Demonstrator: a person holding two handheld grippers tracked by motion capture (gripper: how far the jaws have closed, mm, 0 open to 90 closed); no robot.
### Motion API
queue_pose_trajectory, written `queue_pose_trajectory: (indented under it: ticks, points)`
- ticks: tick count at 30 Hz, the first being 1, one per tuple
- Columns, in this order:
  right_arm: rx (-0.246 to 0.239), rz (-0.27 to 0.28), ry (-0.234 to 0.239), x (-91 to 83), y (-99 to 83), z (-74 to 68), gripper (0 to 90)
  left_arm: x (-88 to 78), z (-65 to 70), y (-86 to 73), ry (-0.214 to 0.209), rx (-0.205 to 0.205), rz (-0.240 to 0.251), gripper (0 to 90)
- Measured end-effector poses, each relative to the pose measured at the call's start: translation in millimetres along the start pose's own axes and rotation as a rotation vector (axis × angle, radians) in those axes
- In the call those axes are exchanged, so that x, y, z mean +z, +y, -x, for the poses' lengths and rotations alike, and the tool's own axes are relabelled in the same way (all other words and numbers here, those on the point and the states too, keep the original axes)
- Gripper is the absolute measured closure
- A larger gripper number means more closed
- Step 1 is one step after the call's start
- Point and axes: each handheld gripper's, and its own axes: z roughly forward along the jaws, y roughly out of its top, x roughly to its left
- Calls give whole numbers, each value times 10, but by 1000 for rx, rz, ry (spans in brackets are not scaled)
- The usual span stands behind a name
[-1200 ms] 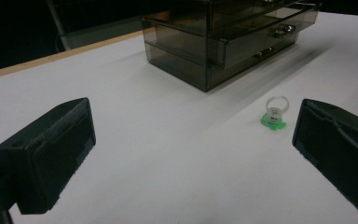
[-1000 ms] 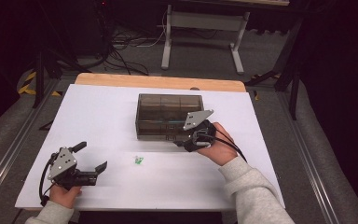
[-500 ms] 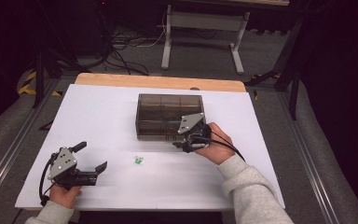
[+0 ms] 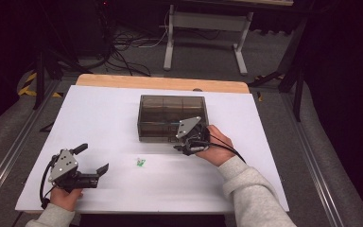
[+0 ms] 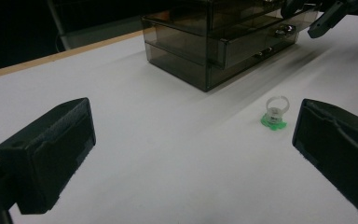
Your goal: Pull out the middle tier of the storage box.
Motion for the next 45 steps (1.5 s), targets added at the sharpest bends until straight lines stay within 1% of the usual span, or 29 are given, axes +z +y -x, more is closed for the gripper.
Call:
queue_pose_trajectory:
  ticks: [2,3,5,7,8,9,11,12,13,15,17,23,26,27,29,30,31,33,36,37,38,41,42,44,45]
  points:
    - [-7,-1,3,31,2,-3,490,0,0,0,-1,0,0,3]
    - [3,-1,-4,39,4,-8,494,0,0,0,-1,0,0,3]
    - [-13,-9,-3,55,8,-1,512,0,0,0,-1,0,0,3]
    - [-14,-18,-10,68,10,-5,531,0,0,0,-1,0,0,3]
    - [-20,-24,-21,83,11,-4,550,0,0,0,-1,0,0,3]
    - [-20,-24,-21,83,11,-4,550,0,0,0,-1,0,0,3]
    - [-10,-28,-37,98,14,-6,583,0,0,0,-1,0,0,3]
    - [-8,-40,-45,103,18,-5,595,0,0,0,-1,0,0,3]
    - [-23,-47,-52,110,23,2,616,-1,0,1,0,1,-3,3]
    - [-23,-48,-55,113,24,1,624,0,0,0,-1,0,0,3]
    - [-6,-52,-75,121,26,-9,649,0,0,0,-1,0,0,3]
    - [-11,-62,-90,116,37,-18,664,0,0,0,-1,0,1,3]
    - [-27,-65,-81,109,38,-20,669,-1,0,0,-1,1,1,3]
    - [-19,-62,-83,104,41,-31,671,-1,0,0,-1,0,0,3]
    - [-19,-64,-85,98,42,-35,671,-1,0,0,-1,1,0,3]
    - [-37,-66,-78,88,43,-36,671,-1,0,0,-1,1,0,3]
    - [-23,-63,-84,78,46,-50,671,0,0,0,-1,1,0,3]
    - [-33,-62,-78,62,49,-59,671,0,0,0,-1,1,0,3]
    - [-34,-58,-79,29,55,-84,671,0,0,0,-1,1,0,3]
    - [-46,-62,-68,18,55,-86,672,0,0,0,-1,1,0,3]
    - [-30,-58,-71,12,60,-102,671,-2,1,1,1,1,-3,3]
    - [-40,-59,-69,-9,66,-124,672,-3,1,1,1,2,-4,3]
    - [-42,-65,-61,-17,68,-143,674,-2,1,1,1,2,-3,3]
    - [-40,-66,-65,-23,72,-159,674,-2,1,1,1,1,-2,3]
    - [-46,-66,-56,-28,72,-165,675,-2,1,1,0,2,-2,3]
